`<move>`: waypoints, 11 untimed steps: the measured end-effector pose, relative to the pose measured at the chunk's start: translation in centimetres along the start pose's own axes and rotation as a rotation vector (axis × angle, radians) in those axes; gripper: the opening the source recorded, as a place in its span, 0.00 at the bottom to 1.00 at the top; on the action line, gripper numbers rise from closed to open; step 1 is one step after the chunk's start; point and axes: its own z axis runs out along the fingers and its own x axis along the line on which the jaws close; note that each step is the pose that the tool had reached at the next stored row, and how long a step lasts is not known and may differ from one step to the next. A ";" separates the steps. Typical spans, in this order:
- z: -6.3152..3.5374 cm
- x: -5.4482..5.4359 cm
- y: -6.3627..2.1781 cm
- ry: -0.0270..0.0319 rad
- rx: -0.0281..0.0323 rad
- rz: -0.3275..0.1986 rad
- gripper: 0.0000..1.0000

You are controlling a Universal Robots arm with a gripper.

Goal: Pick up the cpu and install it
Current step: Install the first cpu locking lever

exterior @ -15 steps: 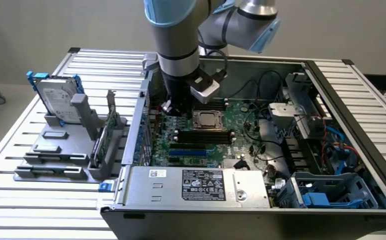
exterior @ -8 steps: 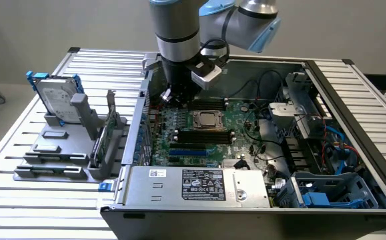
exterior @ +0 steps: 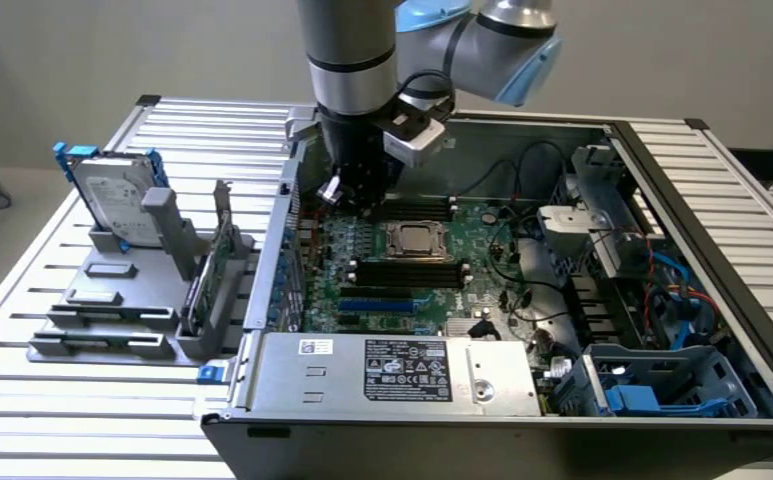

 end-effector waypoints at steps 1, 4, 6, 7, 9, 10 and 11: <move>-0.03 0.0 -0.05 -0.0086 -0.0063 -0.012 0.11; -0.17 -0.1 -0.18 -0.0317 -0.0229 -0.048 0.11; -0.24 -0.2 -0.26 -0.0447 -0.0319 -0.071 0.11; -0.26 -0.2 -0.30 -0.0503 -0.0359 -0.082 0.11; -0.27 -0.2 -0.37 -0.0586 -0.0409 -0.104 0.11; -0.27 -0.2 -0.40 -0.0611 -0.0419 -0.116 0.11; -0.27 -0.2 -0.42 -0.0623 -0.0418 -0.129 0.11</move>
